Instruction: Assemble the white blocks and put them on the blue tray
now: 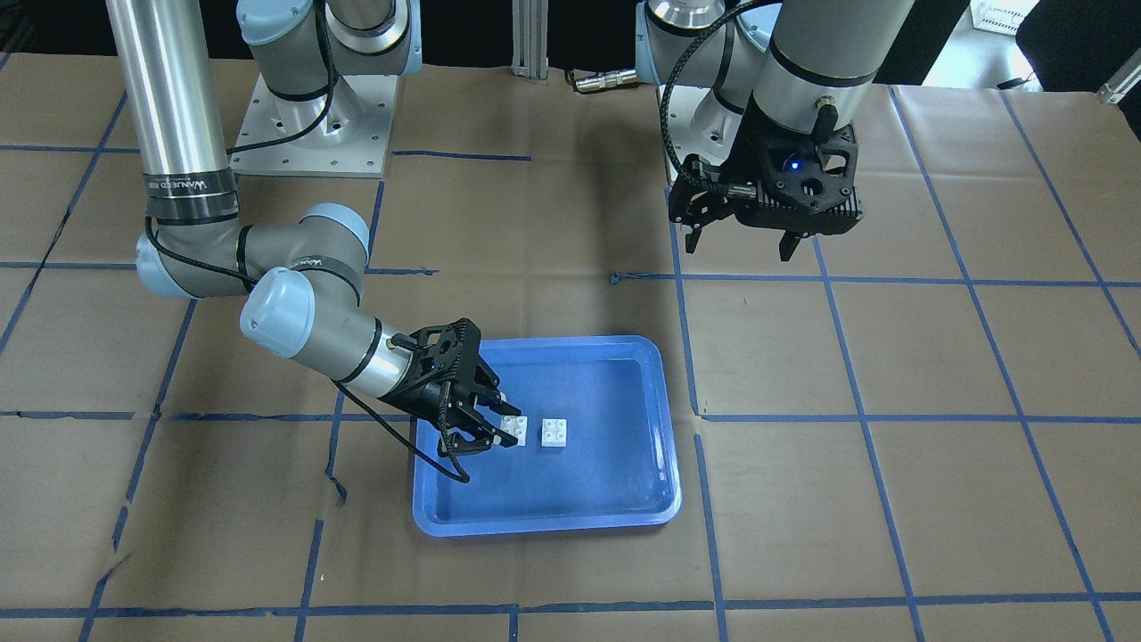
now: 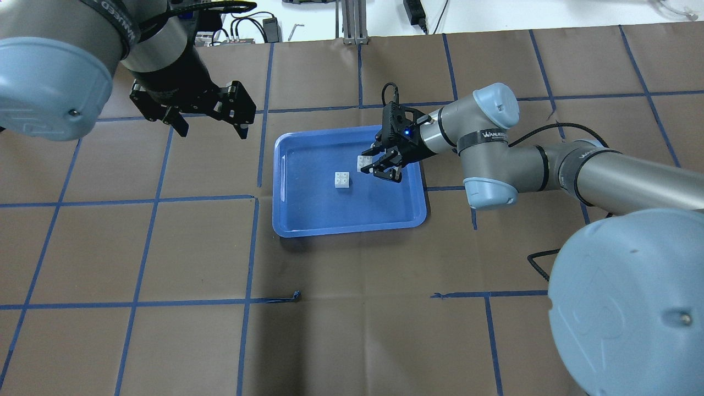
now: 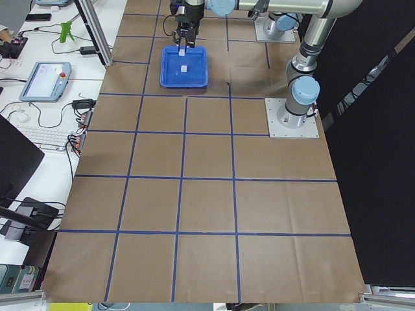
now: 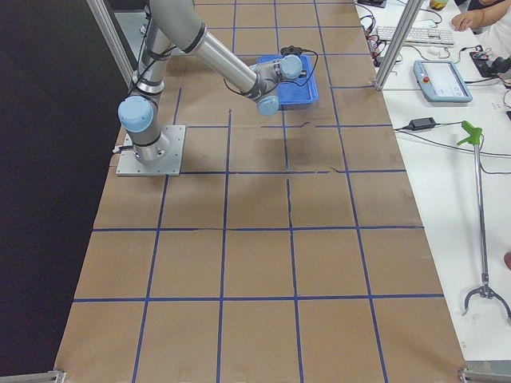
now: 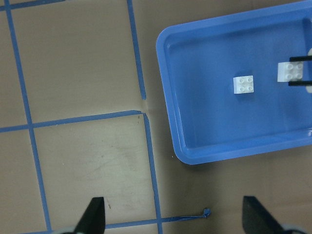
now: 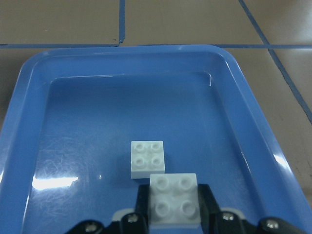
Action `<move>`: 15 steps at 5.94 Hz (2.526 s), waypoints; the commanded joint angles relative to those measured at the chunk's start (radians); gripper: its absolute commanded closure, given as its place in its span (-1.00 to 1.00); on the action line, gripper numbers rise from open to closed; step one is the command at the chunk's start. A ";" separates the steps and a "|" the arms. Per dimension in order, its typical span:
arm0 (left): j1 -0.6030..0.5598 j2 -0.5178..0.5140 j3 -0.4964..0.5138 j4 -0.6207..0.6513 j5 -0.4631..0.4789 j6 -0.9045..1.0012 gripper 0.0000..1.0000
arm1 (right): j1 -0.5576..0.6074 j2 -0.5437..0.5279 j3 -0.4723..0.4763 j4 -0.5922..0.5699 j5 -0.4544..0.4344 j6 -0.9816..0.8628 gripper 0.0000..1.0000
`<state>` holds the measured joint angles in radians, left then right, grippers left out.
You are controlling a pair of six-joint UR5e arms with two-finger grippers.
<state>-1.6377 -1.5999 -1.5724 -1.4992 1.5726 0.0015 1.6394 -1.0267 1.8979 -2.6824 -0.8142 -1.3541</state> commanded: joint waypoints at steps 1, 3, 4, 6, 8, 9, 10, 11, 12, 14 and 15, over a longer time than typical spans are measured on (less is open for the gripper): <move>0.004 0.006 -0.014 0.008 -0.002 -0.012 -0.99 | 0.003 0.026 0.001 -0.027 -0.002 0.022 0.46; 0.004 0.009 -0.012 0.008 -0.008 -0.012 -0.99 | 0.006 0.046 0.003 -0.022 -0.003 0.030 0.45; 0.004 0.011 -0.011 0.008 -0.008 -0.012 -0.99 | 0.008 0.054 0.007 -0.022 0.000 0.030 0.45; 0.004 0.021 -0.011 0.007 -0.005 -0.012 -0.99 | 0.034 0.057 0.006 -0.025 -0.003 0.030 0.44; 0.004 0.021 -0.008 0.007 -0.003 -0.014 -0.99 | 0.039 0.063 0.006 -0.025 -0.003 0.030 0.44; 0.004 0.021 -0.008 0.007 -0.003 -0.014 -0.99 | 0.039 0.065 0.006 -0.027 -0.003 0.030 0.43; 0.004 0.021 -0.008 0.008 -0.002 -0.014 -0.99 | 0.039 0.066 0.006 -0.028 -0.003 0.030 0.44; 0.004 0.021 -0.008 0.007 0.000 -0.014 -0.99 | 0.039 0.068 0.004 -0.030 -0.005 0.030 0.44; 0.004 0.021 -0.008 0.008 0.000 -0.014 -0.99 | 0.039 0.068 0.003 -0.031 -0.005 0.030 0.44; 0.007 0.021 0.000 0.008 0.003 -0.012 -0.99 | 0.039 0.069 0.001 -0.045 -0.008 0.050 0.45; 0.006 0.021 0.000 0.008 0.003 -0.012 -0.99 | 0.037 0.069 0.003 -0.047 -0.008 0.056 0.45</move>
<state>-1.6313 -1.5785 -1.5730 -1.4911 1.5752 -0.0109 1.6779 -0.9574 1.8997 -2.7267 -0.8220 -1.3066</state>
